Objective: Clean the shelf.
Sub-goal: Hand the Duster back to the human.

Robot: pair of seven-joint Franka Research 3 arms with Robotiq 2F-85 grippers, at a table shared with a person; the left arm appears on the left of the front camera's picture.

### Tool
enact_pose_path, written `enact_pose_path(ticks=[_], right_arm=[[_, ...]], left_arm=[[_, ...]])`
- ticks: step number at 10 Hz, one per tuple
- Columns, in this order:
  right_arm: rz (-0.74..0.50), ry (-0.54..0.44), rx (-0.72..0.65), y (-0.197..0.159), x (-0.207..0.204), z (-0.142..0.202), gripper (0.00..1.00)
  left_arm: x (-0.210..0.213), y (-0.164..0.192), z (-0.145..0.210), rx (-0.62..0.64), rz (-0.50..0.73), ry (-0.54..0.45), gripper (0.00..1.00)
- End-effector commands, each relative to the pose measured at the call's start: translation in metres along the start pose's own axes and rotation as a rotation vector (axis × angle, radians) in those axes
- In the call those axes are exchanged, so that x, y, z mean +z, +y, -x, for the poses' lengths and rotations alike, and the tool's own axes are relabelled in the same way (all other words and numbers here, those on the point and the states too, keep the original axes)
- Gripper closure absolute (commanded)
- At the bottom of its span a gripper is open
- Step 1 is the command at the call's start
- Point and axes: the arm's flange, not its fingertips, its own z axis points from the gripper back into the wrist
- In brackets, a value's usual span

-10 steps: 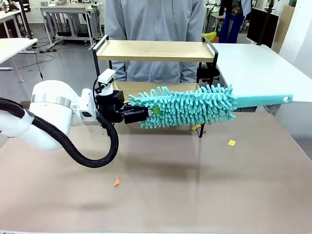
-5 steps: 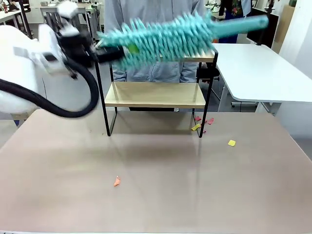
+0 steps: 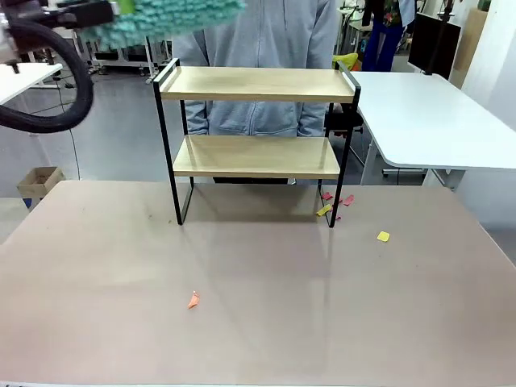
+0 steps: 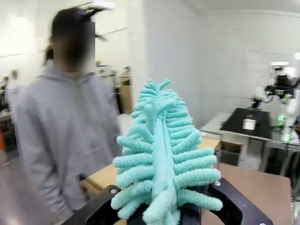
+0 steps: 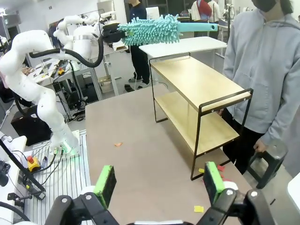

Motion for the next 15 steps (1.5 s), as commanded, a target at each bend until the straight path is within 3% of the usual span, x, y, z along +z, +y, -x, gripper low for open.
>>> enact_pose_path(ticks=[1, 5, 8, 15], right_arm=[[-0.004, -0.018, 0.011, -0.001, 0.001, -0.004, 0.0], [-0.004, -0.018, 0.011, -0.001, 0.001, -0.004, 0.0], [-0.004, -0.018, 0.011, -0.001, 0.001, -0.004, 0.0], [-0.004, -0.018, 0.011, -0.001, 0.001, -0.004, 0.0]], left_arm=[[0.029, 0.0, 0.001, 0.029, -0.199, -0.012, 0.83], [0.094, 0.004, 0.008, -0.042, -0.673, 0.078, 0.83], [0.098, 0.006, 0.021, -0.042, -0.746, 0.114, 0.83], [0.094, -0.003, 0.137, 0.091, -0.804, 0.203, 0.83]])
